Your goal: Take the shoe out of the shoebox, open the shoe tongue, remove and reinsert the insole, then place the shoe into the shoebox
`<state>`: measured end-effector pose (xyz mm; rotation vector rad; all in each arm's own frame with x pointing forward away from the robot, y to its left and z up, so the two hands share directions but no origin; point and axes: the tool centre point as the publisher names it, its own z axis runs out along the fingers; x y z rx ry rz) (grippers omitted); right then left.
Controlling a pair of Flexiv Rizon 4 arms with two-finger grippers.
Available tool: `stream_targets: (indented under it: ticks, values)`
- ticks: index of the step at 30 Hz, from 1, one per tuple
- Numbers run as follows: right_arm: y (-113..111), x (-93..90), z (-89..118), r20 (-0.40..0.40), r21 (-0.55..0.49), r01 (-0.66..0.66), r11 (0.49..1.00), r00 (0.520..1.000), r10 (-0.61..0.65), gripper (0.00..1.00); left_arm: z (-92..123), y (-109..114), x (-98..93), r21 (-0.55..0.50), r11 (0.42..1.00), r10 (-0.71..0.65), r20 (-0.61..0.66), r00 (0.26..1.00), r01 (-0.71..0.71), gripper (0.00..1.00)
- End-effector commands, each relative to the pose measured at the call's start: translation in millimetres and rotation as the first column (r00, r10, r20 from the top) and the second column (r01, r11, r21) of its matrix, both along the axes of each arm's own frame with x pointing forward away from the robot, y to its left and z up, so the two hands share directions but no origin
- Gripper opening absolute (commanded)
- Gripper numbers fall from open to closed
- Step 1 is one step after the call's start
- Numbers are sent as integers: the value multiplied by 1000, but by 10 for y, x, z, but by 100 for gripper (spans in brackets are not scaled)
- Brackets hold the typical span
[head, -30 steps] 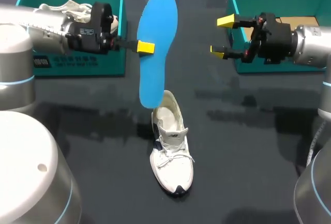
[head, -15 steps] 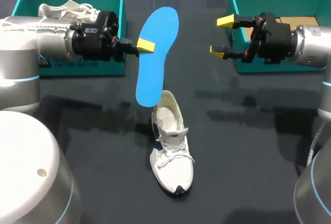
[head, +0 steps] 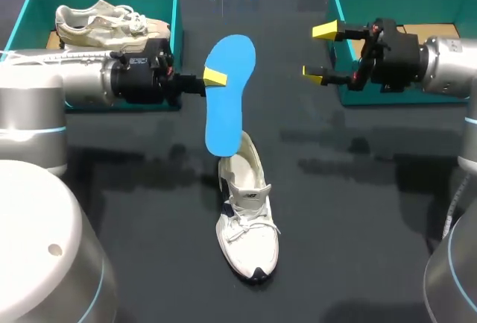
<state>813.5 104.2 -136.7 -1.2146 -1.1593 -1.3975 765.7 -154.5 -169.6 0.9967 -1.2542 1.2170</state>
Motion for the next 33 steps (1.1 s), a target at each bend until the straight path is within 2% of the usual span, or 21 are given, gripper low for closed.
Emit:
stream_targets:
  ticks: [1,3,9,17,20,23,25,31,33]
  values:
    - [-3,-11,1,-1,-3,-1,1000,1000,1,100,-80,-60,-38,2,1000,7,-13,1000,-7,0]
    - [-3,-11,1,-1,-3,-1,1000,1000,1,100,-115,-84,-40,14,1000,7,-30,1000,-7,0]
    - [17,-41,106,13,-199,14,980,1000,-12,100,-201,-134,-18,40,999,34,-93,995,-30,0]
    - [38,-117,277,-3,-458,34,888,999,-40,100,-269,-186,11,66,997,42,-161,986,-31,0]
    - [58,-136,357,-7,-542,31,840,999,-41,100,-286,-204,24,70,997,44,-181,983,-32,0]
    - [76,-151,452,-45,-618,10,786,998,-48,100,-304,-222,29,75,997,45,-183,982,-32,0]
    - [99,-167,525,-77,-684,-1,729,995,-71,100,-317,-235,32,76,997,46,-186,982,-32,0]
    - [221,-193,711,-98,-834,-31,550,991,-93,100,-349,-264,37,83,996,52,-206,977,-35,0]
    - [252,-185,745,-105,-859,-41,510,990,-97,100,-355,-269,40,84,996,53,-210,976,-36,0]
